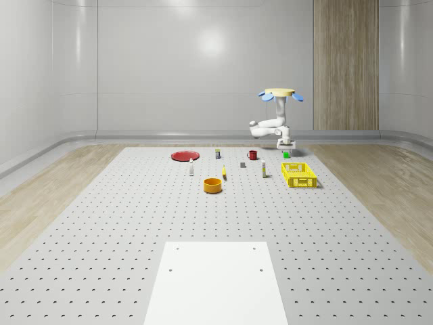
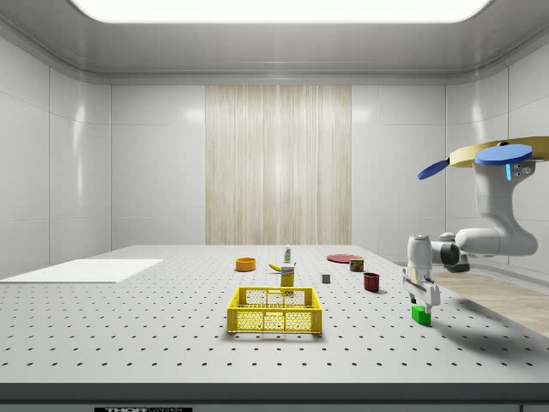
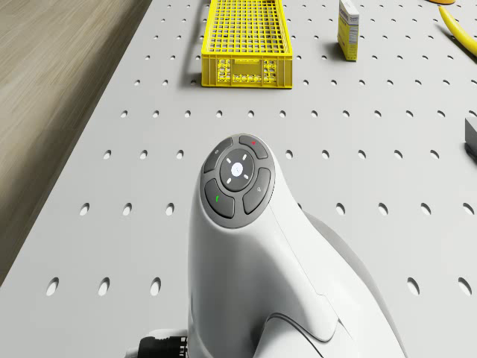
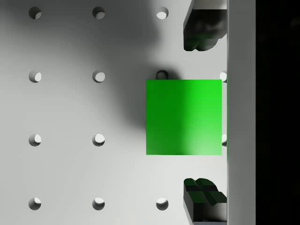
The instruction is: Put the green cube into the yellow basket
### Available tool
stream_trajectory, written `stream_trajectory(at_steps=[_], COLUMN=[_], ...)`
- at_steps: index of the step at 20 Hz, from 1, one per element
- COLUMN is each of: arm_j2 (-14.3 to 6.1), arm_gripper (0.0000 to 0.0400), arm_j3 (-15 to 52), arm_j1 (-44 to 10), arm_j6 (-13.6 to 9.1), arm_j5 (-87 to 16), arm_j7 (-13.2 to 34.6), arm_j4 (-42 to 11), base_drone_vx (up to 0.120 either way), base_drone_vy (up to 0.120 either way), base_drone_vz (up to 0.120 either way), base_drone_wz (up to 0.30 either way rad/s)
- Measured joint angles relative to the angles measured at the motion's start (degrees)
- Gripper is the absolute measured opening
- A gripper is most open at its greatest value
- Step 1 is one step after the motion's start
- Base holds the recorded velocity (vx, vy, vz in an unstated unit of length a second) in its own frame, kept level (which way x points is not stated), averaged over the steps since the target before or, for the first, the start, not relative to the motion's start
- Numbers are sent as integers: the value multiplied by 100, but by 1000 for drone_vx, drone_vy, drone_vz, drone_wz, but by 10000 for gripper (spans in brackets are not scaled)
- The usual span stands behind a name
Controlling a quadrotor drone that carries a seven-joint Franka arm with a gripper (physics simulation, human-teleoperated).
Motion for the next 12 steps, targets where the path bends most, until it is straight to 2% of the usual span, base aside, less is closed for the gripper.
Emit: stream_trajectory(at_steps=[12], arm_j2=[-286], arm_gripper=[400], arm_j3=[-474], arm_j1=[-32], arm_j6=[434], arm_j5=[-390], arm_j7=[-18], arm_j4=[112], base_drone_vx=[0], base_drone_vy=[0], base_drone_vz=[0], base_drone_wz=[0])
